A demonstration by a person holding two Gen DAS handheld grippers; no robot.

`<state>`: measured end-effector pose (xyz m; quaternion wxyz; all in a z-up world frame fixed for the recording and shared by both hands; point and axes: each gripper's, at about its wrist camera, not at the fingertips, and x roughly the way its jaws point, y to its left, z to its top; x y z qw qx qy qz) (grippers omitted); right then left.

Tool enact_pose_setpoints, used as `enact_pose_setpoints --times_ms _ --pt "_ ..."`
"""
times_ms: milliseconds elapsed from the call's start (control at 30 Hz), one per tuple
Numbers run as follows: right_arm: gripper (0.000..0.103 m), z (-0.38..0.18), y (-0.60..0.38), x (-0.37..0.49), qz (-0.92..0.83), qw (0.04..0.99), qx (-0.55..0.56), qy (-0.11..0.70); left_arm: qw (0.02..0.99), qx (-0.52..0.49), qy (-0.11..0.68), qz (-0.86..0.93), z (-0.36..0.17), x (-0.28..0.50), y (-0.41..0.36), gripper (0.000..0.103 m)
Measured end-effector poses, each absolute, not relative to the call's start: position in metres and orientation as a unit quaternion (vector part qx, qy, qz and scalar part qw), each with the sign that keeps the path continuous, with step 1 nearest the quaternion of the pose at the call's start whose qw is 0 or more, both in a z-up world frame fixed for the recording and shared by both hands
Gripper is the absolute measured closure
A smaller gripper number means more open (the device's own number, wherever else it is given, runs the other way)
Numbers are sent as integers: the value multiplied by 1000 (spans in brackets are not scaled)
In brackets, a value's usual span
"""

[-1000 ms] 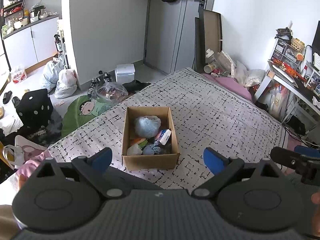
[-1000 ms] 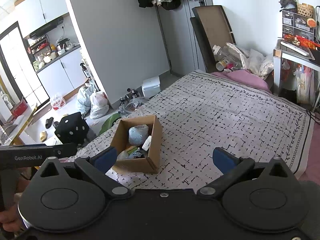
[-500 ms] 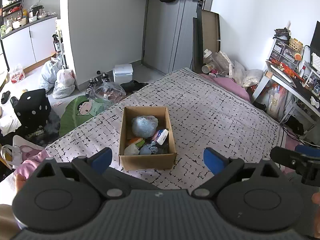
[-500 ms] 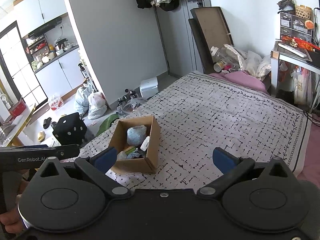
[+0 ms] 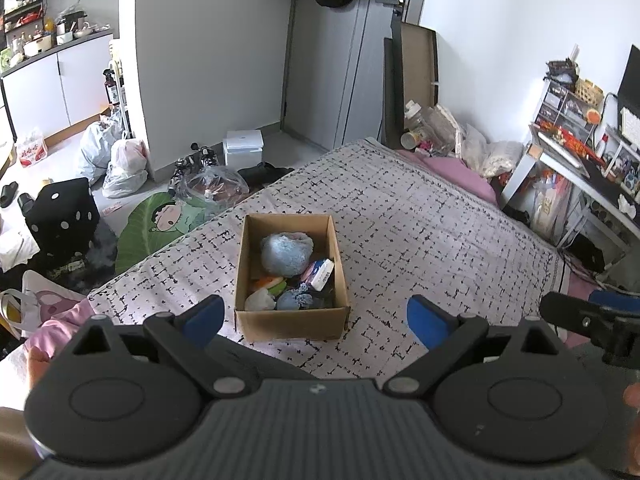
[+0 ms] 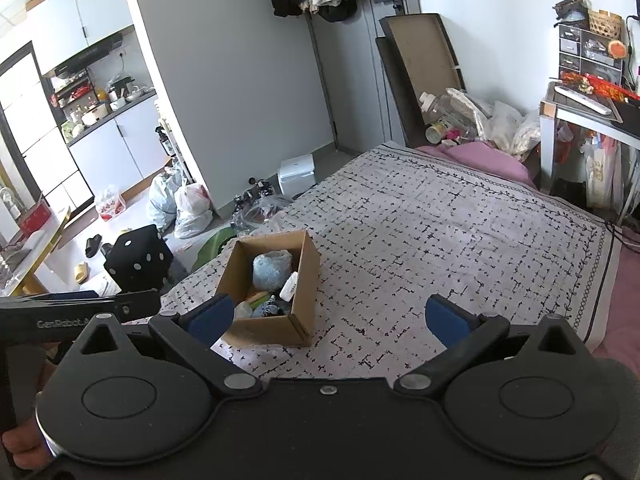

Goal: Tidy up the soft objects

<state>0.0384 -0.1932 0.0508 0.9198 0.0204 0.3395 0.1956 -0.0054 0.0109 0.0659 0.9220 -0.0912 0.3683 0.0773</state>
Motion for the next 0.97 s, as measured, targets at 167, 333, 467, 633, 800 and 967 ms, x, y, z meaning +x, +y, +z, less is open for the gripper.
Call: enact_pose_setpoints --times_ms 167,333,467,633,800,967 --pt "0 48 -191 39 191 918 21 346 921 -97 369 79 64 -6 15 6" --pt "0 47 -193 38 187 919 19 346 920 -100 369 81 62 -7 18 6" --pt "0 47 -195 40 185 919 22 348 920 -100 371 80 61 -7 18 6" --pt "0 45 -195 40 184 919 21 349 924 -99 366 61 61 -8 15 6" --pt "0 45 -195 40 186 918 22 349 923 -93 367 63 58 -6 12 6" --pt "0 41 -197 43 185 917 26 351 922 -91 370 66 55 -3 13 6"
